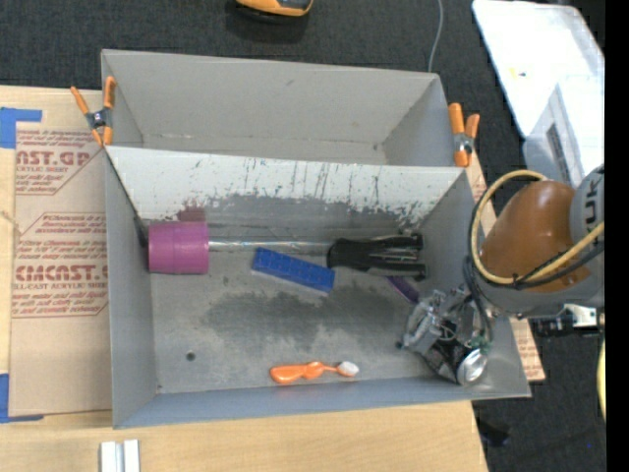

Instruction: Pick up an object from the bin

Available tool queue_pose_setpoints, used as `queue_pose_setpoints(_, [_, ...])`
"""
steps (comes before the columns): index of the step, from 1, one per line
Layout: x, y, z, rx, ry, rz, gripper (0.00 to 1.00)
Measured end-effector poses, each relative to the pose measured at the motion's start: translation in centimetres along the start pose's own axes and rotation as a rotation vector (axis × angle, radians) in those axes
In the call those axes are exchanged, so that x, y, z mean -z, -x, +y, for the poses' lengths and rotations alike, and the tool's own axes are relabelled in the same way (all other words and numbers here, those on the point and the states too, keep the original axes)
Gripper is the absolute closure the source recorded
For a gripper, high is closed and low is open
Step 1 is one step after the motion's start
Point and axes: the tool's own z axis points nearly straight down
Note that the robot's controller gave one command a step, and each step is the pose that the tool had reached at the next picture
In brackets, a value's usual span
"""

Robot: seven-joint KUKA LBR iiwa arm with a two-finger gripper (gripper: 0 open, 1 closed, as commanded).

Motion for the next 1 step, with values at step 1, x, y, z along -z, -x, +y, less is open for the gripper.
queue_pose_setpoints(1, [0.0,0.0,0.0,0.0,0.0,0.0,1.0])
